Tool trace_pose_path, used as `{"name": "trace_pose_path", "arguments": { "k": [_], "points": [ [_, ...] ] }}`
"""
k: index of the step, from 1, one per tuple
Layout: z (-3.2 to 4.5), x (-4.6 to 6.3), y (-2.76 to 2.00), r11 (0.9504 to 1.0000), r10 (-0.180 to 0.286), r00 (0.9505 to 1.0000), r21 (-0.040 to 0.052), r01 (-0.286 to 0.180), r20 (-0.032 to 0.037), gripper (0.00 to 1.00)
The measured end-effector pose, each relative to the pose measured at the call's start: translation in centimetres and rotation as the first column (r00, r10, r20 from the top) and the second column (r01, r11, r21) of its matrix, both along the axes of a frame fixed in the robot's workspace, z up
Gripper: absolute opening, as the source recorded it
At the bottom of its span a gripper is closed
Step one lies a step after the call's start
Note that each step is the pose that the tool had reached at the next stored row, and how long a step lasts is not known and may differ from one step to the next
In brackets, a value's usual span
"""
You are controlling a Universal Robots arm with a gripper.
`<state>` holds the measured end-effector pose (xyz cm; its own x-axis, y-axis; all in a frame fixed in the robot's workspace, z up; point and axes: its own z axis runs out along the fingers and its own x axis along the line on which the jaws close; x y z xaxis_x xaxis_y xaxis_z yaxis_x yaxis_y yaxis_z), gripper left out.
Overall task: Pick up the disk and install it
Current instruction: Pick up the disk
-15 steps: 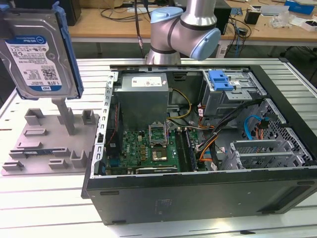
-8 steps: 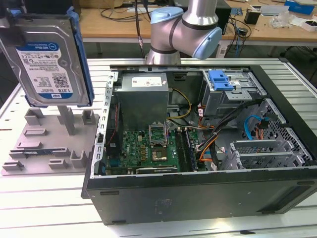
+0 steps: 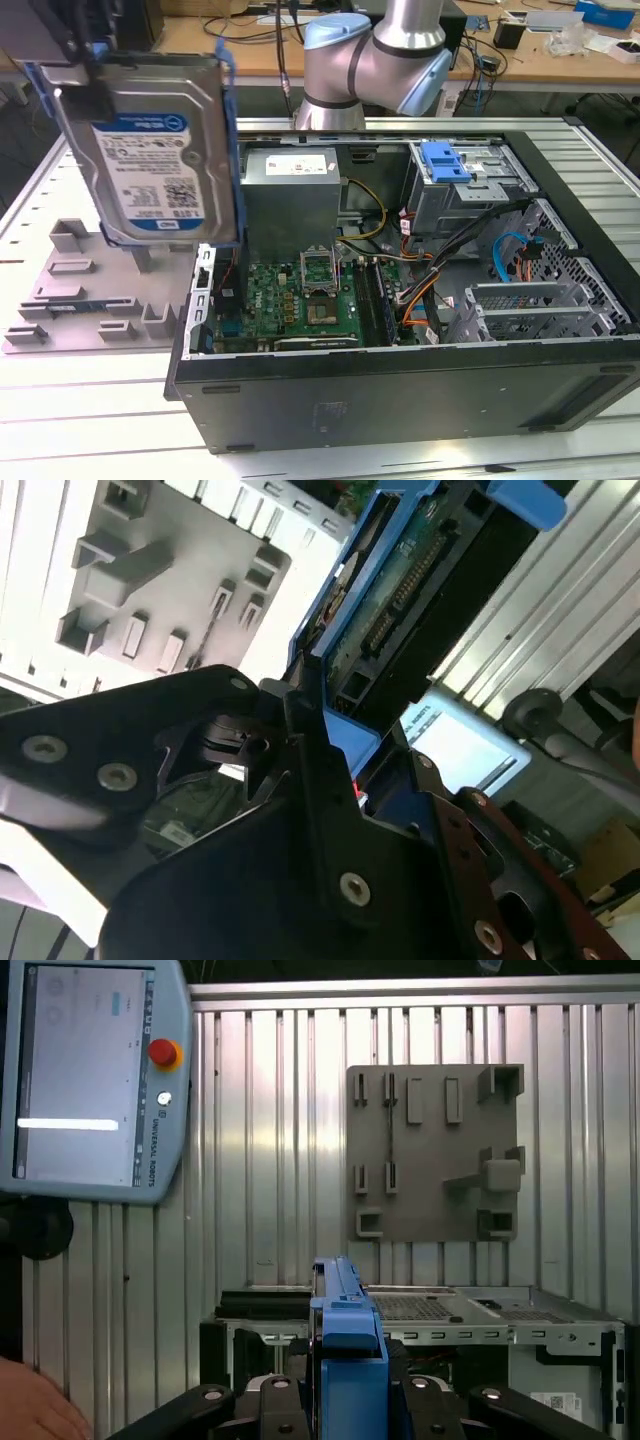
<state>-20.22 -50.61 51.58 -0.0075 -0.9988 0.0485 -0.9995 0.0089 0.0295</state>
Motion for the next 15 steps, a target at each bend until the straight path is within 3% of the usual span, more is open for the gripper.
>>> {"name": "trace_pose_path", "arguments": {
  "k": [1, 3, 6, 15],
  "points": [
    [0.0, 0.4, -0.23, 1.0, 0.0, 1.0, 0.0, 0.0, -0.0006, 0.36],
    [0.01, 2.3, -1.35, 1.0, 0.0, 1.0, 0.0, 0.0, -0.0035, 0.36],
    [0.02, 4.3, -2.43, 1.0, 0.0, 1.0, -0.0001, 0.0, -0.0063, 0.36],
    [0.03, 9.3, -5.0, 1.0, 0.0, 0.9999, 0.0, 0.0, -0.0119, 0.36]
  ]
}}
